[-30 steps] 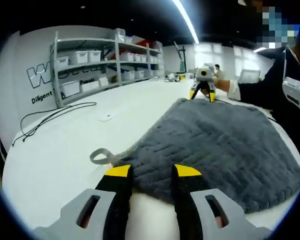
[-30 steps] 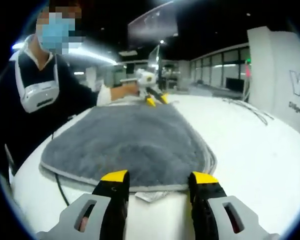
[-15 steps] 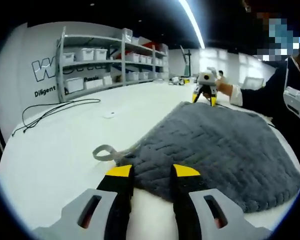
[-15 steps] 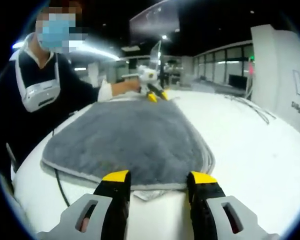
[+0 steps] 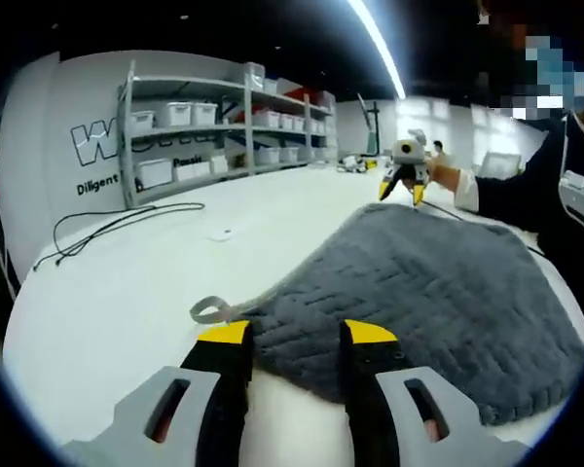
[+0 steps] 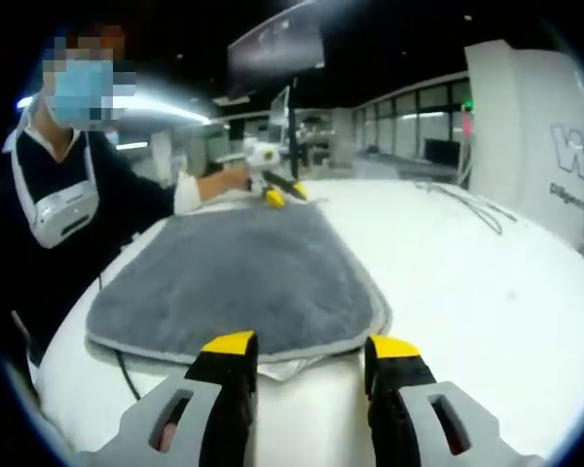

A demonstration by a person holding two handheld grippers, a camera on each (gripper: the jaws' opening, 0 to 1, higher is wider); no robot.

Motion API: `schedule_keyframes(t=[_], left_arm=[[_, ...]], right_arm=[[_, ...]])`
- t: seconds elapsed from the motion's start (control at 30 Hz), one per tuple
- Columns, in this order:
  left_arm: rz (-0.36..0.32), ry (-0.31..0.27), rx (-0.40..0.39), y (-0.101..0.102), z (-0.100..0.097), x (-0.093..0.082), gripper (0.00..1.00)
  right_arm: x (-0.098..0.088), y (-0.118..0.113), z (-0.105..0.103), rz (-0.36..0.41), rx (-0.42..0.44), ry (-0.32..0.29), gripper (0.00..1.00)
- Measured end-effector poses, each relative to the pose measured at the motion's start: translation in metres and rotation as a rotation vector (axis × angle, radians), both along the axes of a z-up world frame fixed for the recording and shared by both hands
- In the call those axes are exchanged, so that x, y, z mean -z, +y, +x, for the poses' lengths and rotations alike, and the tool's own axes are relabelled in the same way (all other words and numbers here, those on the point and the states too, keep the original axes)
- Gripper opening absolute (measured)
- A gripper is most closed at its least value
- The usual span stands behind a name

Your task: Open the folded towel by lifting each exposed corner and separating the folded layers until the towel lies flat within the target outline without major curled edges

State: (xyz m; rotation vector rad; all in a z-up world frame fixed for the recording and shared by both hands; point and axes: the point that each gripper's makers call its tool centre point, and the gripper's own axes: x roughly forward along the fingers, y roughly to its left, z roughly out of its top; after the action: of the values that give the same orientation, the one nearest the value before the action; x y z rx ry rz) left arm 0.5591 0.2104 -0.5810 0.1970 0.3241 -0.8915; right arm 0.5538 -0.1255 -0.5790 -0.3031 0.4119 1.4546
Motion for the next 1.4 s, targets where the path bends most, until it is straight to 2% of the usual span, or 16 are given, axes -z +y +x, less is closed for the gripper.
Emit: schedule_keyframes(t=[0.1,0.2,0.33,0.5,0.6,0.77,0.83,0.93,1.07,1.17,1.33,1.4], left_arm=[[-0.012,-0.034,0.005,-0.006,-0.002,-0.013,0.35],[-0.028,-0.054,0.033,-0.017,-0.008,-0.023,0.35],[-0.021,-0.077,0.077,-0.032,-0.017,-0.03,0.35],[-0.027,-0.086,0.128,-0.05,-0.027,-0.034,0.35],[-0.005,-0.093,0.155,-0.059,-0.032,-0.032,0.35],[0.024,-0.101,0.184,-0.066,-0.036,-0.028,0.35],[0.028,-0.098,0.191,-0.067,-0.037,-0.027,0.35],[0.034,-0.094,0.201,-0.069,-0.039,-0.024,0.34],[0.069,-0.078,0.218,-0.073,-0.041,-0.013,0.34],[0.084,-0.074,0.23,-0.074,-0.043,-0.009,0.34],[0.097,-0.072,0.242,-0.078,-0.045,-0.007,0.34],[0.092,-0.073,0.248,-0.08,-0.046,-0.008,0.34]], right_arm=[[0.001,0.0,0.0,0.011,0.004,0.021,0.43],[0.004,-0.004,0.008,0.003,0.054,0.071,0.42],[-0.001,-0.004,0.007,0.051,0.057,0.123,0.36],[0.005,-0.006,0.009,0.027,0.081,0.178,0.32],[0.007,-0.006,0.005,0.022,0.068,0.176,0.28],[0.008,-0.004,-0.005,-0.002,0.004,0.09,0.26],[0.006,-0.004,-0.006,0.005,-0.005,0.078,0.25],[0.004,-0.002,-0.007,0.016,-0.004,0.095,0.22],[0.004,0.0,-0.008,0.027,-0.001,0.122,0.21],[0.008,0.001,-0.009,0.007,0.009,0.147,0.18],[0.003,0.001,-0.008,0.009,0.007,0.142,0.03],[-0.001,0.003,-0.01,0.017,0.019,0.173,0.01]])
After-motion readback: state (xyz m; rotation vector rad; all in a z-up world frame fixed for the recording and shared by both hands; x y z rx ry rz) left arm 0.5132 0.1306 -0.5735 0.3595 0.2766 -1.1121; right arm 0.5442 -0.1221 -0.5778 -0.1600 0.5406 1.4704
